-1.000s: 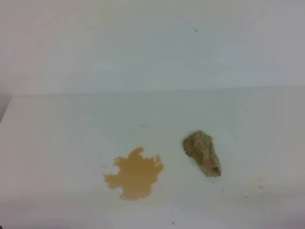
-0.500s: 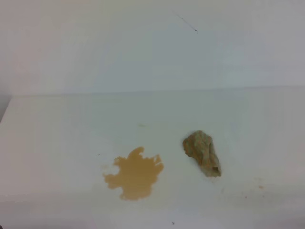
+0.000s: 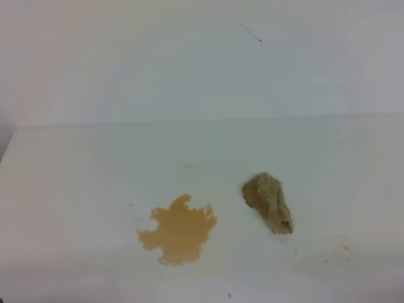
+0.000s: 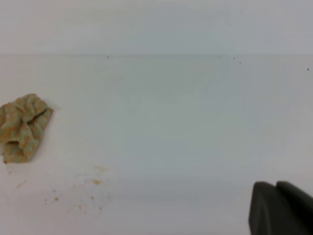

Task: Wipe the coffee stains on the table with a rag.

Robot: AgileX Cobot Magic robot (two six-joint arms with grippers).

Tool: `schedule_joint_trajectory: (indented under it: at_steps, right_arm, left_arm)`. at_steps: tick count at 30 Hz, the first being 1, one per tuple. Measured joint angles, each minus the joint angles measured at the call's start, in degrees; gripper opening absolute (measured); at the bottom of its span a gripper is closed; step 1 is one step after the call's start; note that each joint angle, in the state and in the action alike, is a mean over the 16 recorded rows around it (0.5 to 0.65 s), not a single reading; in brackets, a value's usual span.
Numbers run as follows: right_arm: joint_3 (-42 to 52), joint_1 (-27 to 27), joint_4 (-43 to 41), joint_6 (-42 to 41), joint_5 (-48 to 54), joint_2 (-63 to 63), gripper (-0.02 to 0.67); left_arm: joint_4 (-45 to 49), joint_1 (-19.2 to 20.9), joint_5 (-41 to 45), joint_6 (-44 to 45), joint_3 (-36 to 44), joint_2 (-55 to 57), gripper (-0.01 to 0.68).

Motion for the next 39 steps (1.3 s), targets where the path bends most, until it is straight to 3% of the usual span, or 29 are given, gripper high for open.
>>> schedule_joint_trajectory:
  at_steps: [39]
  right_arm:
    - [-0.12, 0.0, -0.65, 0.0, -0.03, 0.0, -0.003]
  left_arm:
    - [0.0, 0.0, 0.0, 0.0, 0.0, -0.06, 0.001]
